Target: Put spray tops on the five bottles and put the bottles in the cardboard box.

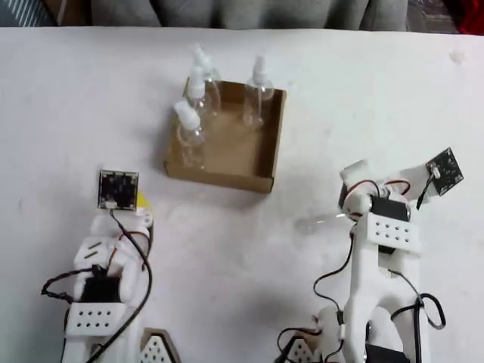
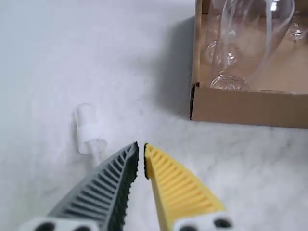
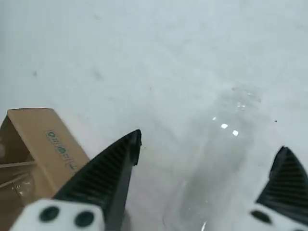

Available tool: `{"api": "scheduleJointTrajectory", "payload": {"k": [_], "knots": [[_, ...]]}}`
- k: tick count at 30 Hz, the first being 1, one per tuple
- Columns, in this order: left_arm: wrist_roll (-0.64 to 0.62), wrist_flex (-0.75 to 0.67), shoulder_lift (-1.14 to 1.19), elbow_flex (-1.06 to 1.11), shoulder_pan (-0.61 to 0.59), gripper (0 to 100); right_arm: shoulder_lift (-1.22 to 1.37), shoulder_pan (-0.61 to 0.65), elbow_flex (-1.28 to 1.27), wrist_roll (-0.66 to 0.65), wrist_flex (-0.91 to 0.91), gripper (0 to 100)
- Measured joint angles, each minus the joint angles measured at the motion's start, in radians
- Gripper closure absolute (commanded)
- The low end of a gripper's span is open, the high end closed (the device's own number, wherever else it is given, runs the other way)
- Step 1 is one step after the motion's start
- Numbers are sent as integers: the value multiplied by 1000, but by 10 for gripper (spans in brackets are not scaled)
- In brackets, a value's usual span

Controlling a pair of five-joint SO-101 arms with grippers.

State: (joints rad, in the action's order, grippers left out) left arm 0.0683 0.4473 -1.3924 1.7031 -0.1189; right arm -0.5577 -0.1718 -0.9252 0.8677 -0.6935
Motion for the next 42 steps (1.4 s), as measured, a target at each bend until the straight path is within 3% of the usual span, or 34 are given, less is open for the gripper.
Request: {"api": "scheduleJointTrajectory", "payload": {"k": [9, 25, 28, 33, 36, 39, 42], "knots": [[0, 0, 0, 0, 6, 980, 15, 25, 0, 0, 17, 637], [35, 0, 0, 0, 6, 980, 405, 9, 112, -2, 98, 645], [35, 0, 0, 0, 6, 980, 480, 21, 155, -32, 98, 733], [35, 0, 0, 0, 6, 980, 516, 26, 170, -60, 94, 991], [38, 0, 0, 0, 6, 980, 516, 25, 170, -140, 92, 957], [41, 0, 0, 0, 6, 980, 519, 26, 173, -229, 91, 985], [41, 0, 0, 0, 6, 980, 519, 20, 192, -232, 51, 982]]}}
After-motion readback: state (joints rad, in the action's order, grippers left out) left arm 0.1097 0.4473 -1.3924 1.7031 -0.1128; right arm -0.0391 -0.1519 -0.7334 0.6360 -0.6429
